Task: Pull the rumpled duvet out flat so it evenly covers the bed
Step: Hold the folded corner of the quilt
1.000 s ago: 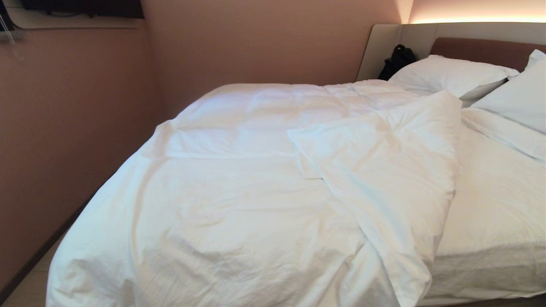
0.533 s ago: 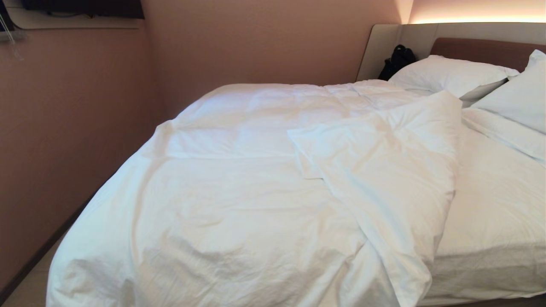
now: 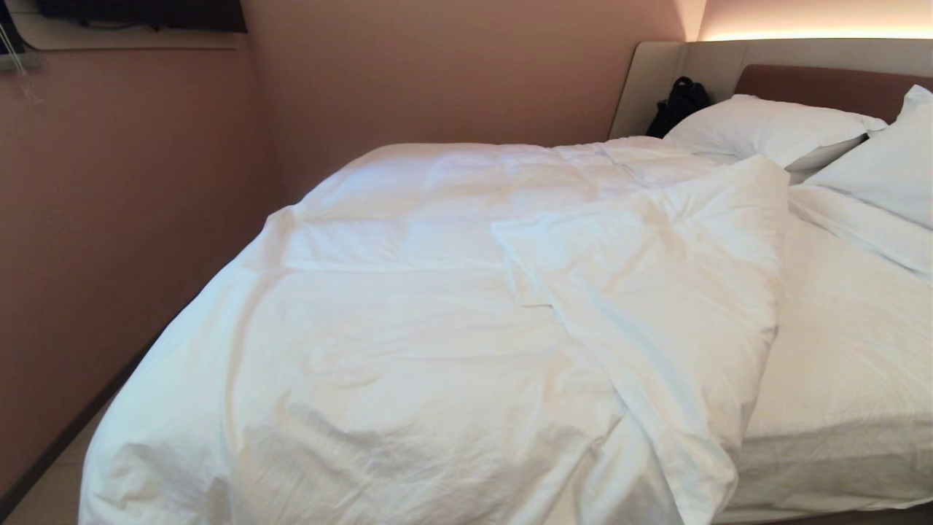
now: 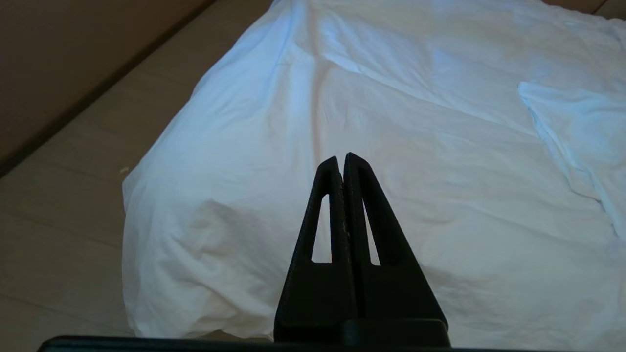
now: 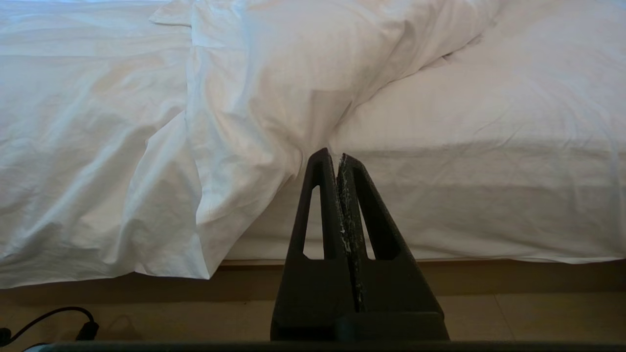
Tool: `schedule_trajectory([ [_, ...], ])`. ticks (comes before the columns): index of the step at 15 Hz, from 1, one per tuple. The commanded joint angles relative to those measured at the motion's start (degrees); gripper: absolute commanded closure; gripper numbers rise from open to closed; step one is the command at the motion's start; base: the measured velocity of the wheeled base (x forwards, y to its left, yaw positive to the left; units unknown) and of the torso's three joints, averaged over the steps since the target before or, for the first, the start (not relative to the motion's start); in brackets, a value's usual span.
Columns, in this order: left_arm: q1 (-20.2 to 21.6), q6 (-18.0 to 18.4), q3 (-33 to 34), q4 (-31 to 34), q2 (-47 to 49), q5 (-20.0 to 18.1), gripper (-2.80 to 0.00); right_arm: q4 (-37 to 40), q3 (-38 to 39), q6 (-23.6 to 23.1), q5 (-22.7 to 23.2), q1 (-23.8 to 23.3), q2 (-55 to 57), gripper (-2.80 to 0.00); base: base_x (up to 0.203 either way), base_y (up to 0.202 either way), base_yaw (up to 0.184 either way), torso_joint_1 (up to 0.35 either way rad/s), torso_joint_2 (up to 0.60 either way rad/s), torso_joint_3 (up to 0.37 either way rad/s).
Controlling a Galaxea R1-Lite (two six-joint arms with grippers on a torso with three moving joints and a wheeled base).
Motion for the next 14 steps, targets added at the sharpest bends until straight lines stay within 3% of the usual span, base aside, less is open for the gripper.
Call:
schedule_trajectory([
  [1, 0.01, 1.10, 1.18, 0.16, -5.03, 0.00, 0.00, 0.02, 0.00, -0.03, 0.01, 0.01, 0.07, 0.00, 0.000, 0.000, 0.000, 0.000, 0.00, 0.000],
  [7, -0.53, 6.09, 4.08, 0.16, -12.93, 2.71, 0.00, 0.02, 0.00, 0.02, 0.01, 0.01, 0.07, 0.00, 0.000, 0.000, 0.000, 0.000, 0.00, 0.000],
  [9, -3.20, 10.59, 6.36, -0.18, -14.55, 9.30, 0.00, 0.02, 0.00, 0.06, 0.01, 0.01, 0.07, 0.00, 0.000, 0.000, 0.000, 0.000, 0.00, 0.000],
  [14, -15.43, 19.52, 7.47, -0.59, -19.18, 23.63, 0.00, 0.02, 0.00, -0.03, 0.01, 0.01, 0.07, 0.00, 0.000, 0.000, 0.000, 0.000, 0.00, 0.000],
])
